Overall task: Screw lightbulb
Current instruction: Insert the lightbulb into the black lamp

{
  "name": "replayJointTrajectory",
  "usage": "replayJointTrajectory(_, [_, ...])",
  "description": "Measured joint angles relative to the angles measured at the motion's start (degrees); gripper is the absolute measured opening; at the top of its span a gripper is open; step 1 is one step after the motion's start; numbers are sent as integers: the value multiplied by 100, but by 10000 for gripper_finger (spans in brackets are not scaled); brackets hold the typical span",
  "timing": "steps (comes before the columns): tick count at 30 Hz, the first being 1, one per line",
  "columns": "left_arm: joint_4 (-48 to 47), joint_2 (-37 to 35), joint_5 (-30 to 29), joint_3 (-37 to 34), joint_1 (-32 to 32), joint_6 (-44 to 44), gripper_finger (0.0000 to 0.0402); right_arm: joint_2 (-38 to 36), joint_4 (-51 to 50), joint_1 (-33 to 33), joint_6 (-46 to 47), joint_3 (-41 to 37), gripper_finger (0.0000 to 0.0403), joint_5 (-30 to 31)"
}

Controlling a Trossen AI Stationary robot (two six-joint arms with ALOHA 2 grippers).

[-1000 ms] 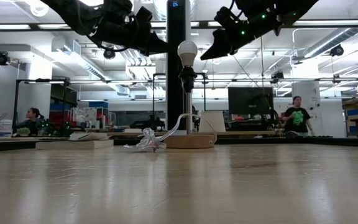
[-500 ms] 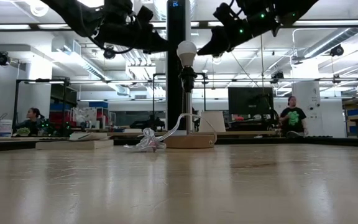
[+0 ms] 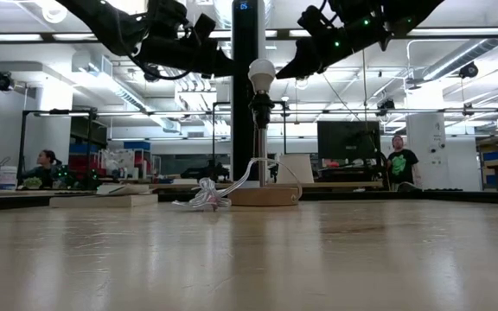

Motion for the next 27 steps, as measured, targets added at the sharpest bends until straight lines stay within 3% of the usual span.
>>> replayJointTrajectory(20, [-206, 11, -337, 0, 20, 66, 0, -17, -134, 130, -42, -2, 0, -66])
replayJointTrajectory(27, [-372, -90, -329, 0, 20, 83, 0, -55, -490, 110, -39, -4, 0, 493])
